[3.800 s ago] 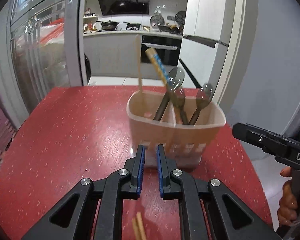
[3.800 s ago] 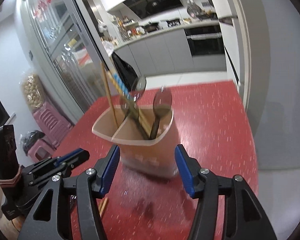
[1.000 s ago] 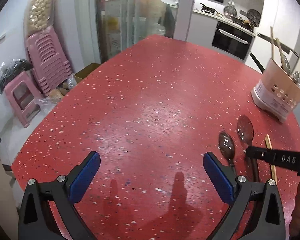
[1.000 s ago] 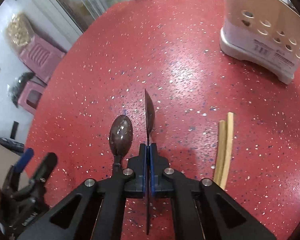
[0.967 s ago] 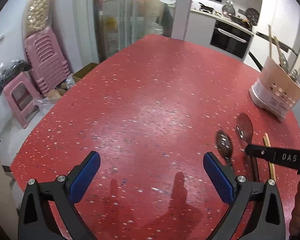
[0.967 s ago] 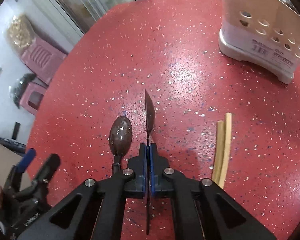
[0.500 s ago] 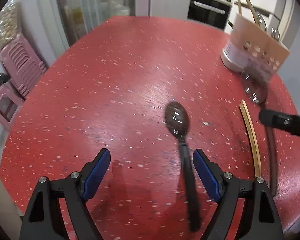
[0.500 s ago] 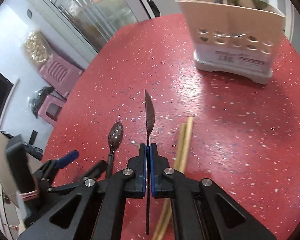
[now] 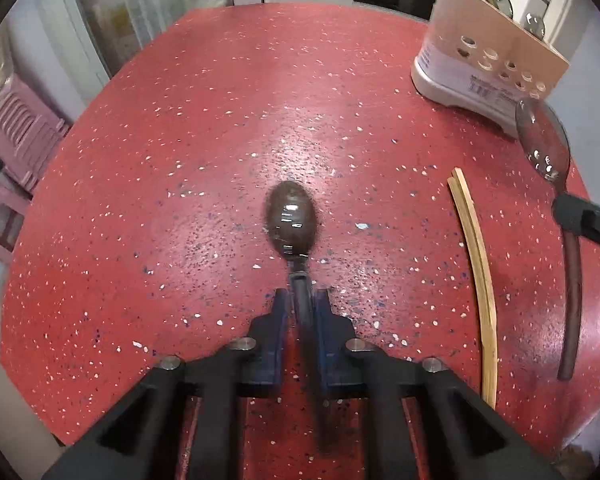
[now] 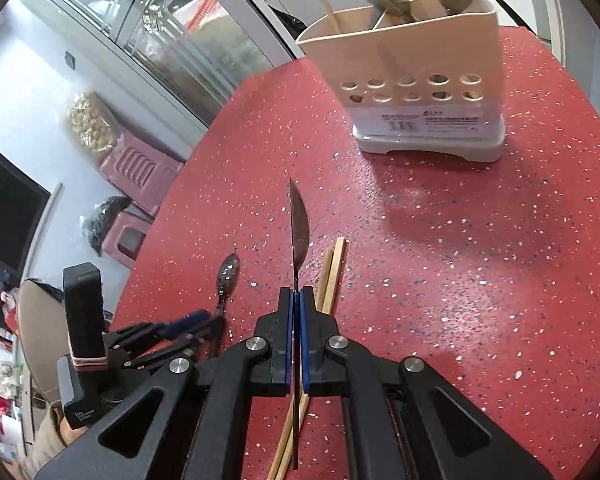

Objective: Organize utensils

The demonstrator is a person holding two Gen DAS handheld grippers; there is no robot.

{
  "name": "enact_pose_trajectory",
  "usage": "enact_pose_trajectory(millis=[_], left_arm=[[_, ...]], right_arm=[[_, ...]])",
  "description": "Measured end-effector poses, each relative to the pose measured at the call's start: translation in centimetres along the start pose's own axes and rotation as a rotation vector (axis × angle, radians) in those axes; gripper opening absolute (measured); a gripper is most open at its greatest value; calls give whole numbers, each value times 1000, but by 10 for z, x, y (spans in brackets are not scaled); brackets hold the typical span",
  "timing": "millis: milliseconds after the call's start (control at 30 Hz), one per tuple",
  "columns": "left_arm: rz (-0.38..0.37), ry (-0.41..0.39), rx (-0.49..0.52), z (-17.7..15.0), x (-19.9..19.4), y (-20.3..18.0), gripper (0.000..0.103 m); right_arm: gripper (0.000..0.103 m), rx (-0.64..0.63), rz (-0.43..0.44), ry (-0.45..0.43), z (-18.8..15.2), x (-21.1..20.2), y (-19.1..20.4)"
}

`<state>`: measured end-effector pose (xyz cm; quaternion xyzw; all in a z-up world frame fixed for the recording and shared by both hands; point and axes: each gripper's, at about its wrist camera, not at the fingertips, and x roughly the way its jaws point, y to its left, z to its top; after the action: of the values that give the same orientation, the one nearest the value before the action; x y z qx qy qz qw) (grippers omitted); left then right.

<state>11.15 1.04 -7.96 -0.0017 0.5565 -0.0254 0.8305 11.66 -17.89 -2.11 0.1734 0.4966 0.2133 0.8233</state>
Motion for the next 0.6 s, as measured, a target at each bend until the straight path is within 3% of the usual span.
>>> enact_pose_trajectory(millis=[267,600], left_arm=[[-127,-88,-31,-2,-13,-4,37],[-150,-230,10,15,-54,-28,37]], right_arm=[[3,-12,13,-42,1,-21,-12],[3,-30,26,-116,15,-54,-14]])
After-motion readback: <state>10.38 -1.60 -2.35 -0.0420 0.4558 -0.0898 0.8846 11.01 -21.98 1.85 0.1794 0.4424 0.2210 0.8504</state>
